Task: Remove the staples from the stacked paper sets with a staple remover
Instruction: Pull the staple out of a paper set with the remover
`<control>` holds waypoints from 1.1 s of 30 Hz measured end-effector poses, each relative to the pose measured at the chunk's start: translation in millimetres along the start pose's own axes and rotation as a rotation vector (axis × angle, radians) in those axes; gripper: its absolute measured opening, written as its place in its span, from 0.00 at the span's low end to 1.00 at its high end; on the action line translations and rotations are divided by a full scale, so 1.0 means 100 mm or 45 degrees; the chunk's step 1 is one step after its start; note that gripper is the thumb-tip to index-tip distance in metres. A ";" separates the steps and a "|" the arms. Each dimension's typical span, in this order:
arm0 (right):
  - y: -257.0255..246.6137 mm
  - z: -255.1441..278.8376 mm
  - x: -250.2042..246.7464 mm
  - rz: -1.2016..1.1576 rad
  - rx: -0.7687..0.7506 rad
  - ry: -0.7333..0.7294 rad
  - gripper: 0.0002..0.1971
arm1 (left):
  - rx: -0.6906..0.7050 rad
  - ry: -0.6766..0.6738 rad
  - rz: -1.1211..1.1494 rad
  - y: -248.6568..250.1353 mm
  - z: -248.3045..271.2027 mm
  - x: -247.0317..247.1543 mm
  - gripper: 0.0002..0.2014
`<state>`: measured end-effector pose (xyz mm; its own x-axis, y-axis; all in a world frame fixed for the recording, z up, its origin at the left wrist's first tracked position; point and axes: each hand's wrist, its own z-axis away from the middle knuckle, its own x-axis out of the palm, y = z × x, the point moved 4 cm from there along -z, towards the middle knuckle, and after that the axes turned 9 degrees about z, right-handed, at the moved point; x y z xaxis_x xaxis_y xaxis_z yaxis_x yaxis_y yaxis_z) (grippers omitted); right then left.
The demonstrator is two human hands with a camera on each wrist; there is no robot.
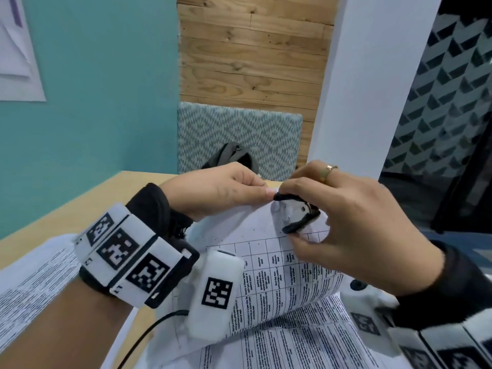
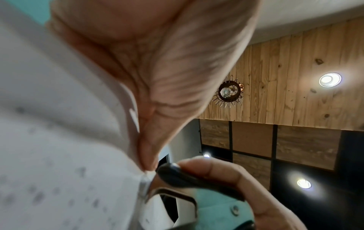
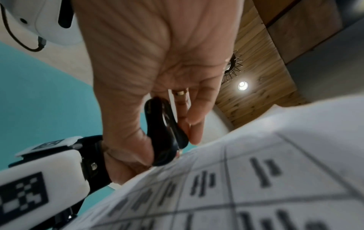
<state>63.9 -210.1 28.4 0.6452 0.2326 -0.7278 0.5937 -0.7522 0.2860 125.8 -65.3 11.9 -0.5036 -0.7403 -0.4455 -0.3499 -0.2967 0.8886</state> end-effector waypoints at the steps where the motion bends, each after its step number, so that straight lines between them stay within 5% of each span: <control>1: 0.00 0.00 0.01 -0.045 0.001 -0.011 0.20 | 0.000 -0.015 0.007 -0.01 -0.01 0.02 0.35; 4: 0.00 0.01 0.02 -0.157 -0.039 -0.049 0.18 | -0.010 -0.009 0.020 -0.04 -0.04 0.03 0.38; 8: 0.01 0.02 0.02 -0.217 -0.093 -0.079 0.18 | 0.011 -0.006 0.078 -0.04 -0.06 0.05 0.23; 14: 0.00 0.02 0.00 -0.198 -0.173 -0.083 0.19 | -0.020 -0.023 0.108 -0.05 -0.07 0.07 0.27; 22: -0.02 0.02 0.00 -0.211 -0.215 -0.097 0.20 | -0.063 -0.015 0.094 0.01 -0.05 0.09 0.12; 33: -0.01 0.03 0.03 -0.178 -0.275 -0.014 0.17 | -0.080 -0.036 0.154 0.00 -0.04 0.12 0.12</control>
<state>63.8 -210.6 23.7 0.5451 0.3174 -0.7760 0.7666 -0.5635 0.3080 122.9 -76.1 7.0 -0.5614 -0.7561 -0.3364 -0.2355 -0.2438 0.9408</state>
